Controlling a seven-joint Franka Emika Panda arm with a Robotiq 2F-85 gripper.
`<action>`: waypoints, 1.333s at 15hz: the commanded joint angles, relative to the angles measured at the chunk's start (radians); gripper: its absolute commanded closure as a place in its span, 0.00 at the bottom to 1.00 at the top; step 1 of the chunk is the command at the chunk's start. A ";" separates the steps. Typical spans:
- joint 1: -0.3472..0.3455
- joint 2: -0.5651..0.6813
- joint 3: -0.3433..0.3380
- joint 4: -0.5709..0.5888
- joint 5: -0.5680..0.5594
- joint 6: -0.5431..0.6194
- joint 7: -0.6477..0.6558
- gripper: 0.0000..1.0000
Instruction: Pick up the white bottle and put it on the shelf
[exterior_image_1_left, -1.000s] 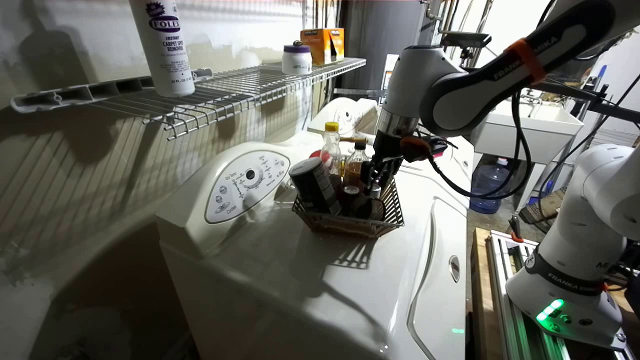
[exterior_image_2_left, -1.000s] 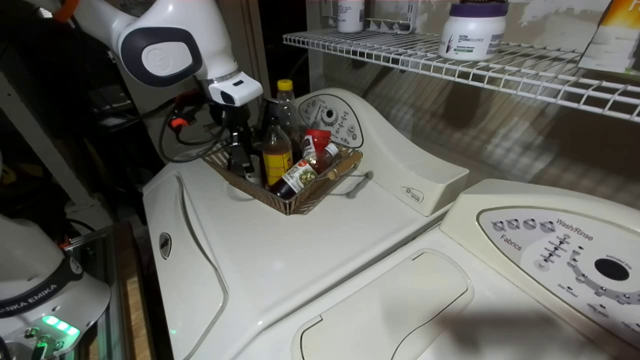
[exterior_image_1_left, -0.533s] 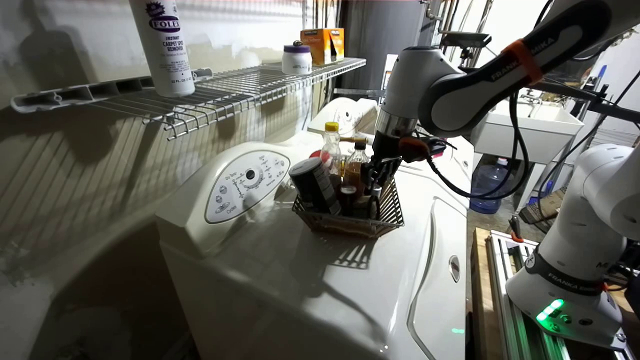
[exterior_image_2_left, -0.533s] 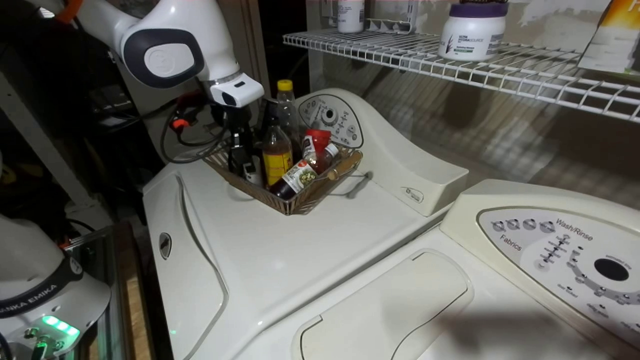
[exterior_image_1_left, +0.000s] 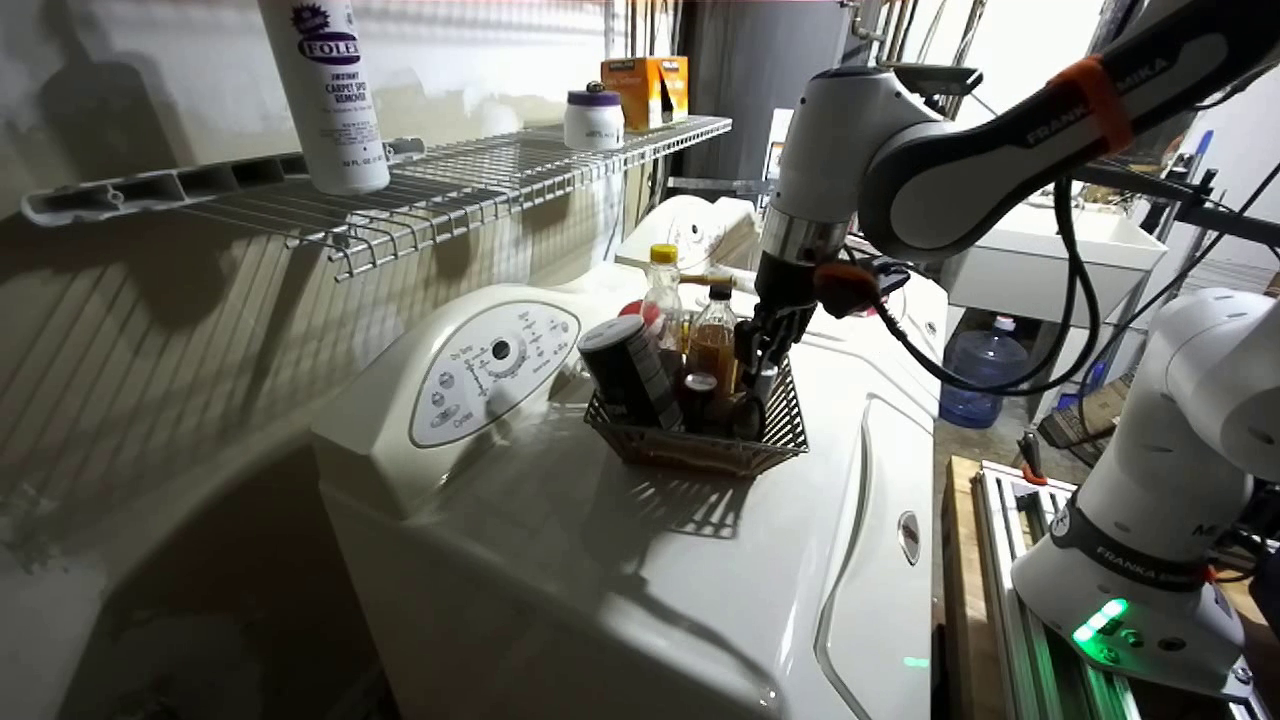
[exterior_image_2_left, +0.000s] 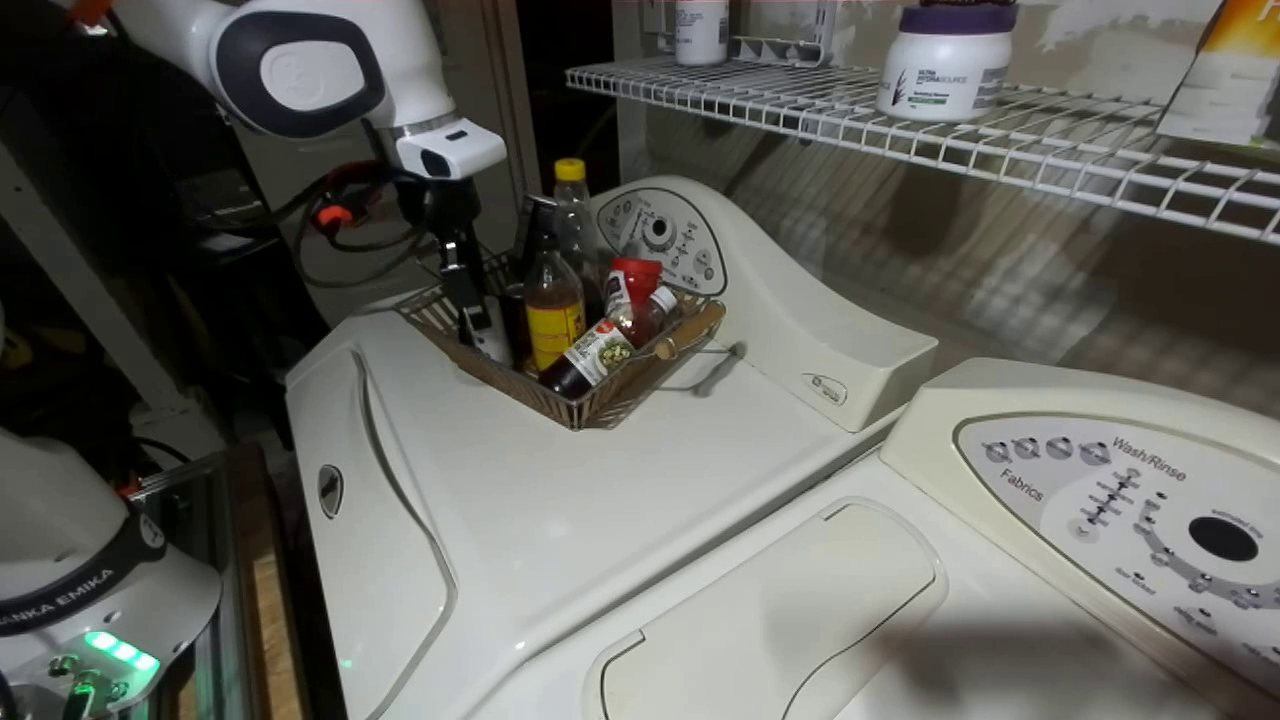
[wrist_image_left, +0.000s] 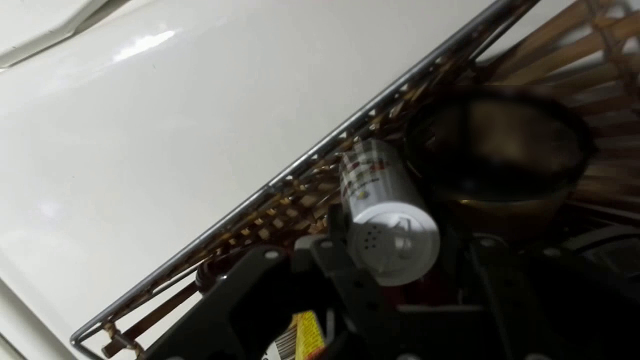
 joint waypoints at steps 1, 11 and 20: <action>0.001 -0.125 0.043 0.012 -0.073 -0.153 0.027 0.80; 0.035 -0.302 0.065 0.214 -0.074 -0.389 -0.076 0.80; 0.032 -0.137 0.029 0.535 -0.077 -0.329 -0.238 0.80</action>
